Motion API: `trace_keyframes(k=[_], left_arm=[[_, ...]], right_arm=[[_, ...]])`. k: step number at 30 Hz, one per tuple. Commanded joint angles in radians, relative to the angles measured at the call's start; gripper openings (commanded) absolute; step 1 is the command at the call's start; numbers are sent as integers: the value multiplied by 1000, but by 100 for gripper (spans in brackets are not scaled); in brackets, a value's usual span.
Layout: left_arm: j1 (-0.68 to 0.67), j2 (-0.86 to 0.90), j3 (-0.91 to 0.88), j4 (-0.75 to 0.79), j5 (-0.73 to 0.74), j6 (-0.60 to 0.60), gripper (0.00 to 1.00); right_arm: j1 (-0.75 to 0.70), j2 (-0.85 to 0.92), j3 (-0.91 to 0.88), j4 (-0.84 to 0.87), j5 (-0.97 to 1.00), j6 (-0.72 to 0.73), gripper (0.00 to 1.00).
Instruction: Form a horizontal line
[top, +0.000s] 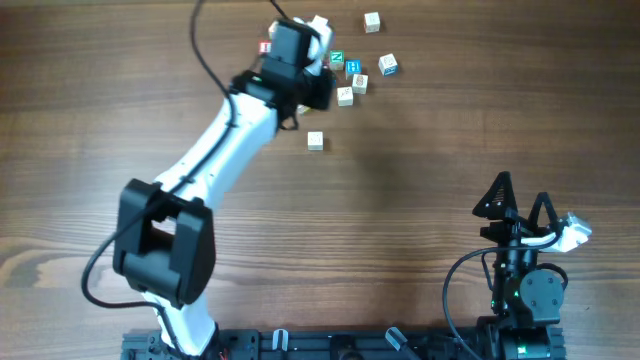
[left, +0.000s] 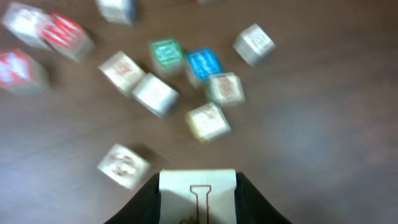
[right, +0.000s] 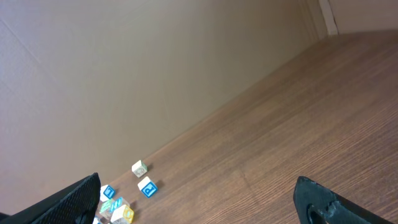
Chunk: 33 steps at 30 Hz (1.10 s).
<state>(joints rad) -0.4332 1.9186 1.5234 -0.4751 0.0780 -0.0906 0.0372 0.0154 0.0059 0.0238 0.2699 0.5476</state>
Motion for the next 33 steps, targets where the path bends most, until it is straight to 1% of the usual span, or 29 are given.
trace_keyframes(k=[1,4,9,10,12,14,16,20,23,28,33], left_arm=[[-76,-19,2,-48,-60,-201,27],[-126,-18,-2,-67,-110,-291,27],[-203,-15,-43,-82,-331,-483,29],[-219,-10,-58,-77,-393,-528,29],[-239,5,-88,-56,-480,-579,28],[-245,24,-113,-27,-510,-610,28],[-243,55,-130,10,-510,-629,28],[-243,126,-136,74,-504,-629,28],[-245,177,-136,102,-451,-629,28],[-246,209,-136,98,-430,-628,28],[-246,209,-136,102,-430,-628,31]], right_arm=[[-4,-12,-1,5,-8,-14,100],[-4,-12,-1,5,-8,-13,100],[-4,-12,-1,5,-8,-13,100],[-4,-12,-1,5,-8,-13,100],[-4,-12,-1,5,-8,-13,100],[-4,-12,-1,5,-8,-13,100],[-4,-12,-1,5,-8,-13,100],[-4,-12,-1,5,-8,-13,100],[-4,-12,-1,5,-8,-14,100],[-4,-12,-1,5,-8,-13,100],[-4,-12,-1,5,-8,-13,100]])
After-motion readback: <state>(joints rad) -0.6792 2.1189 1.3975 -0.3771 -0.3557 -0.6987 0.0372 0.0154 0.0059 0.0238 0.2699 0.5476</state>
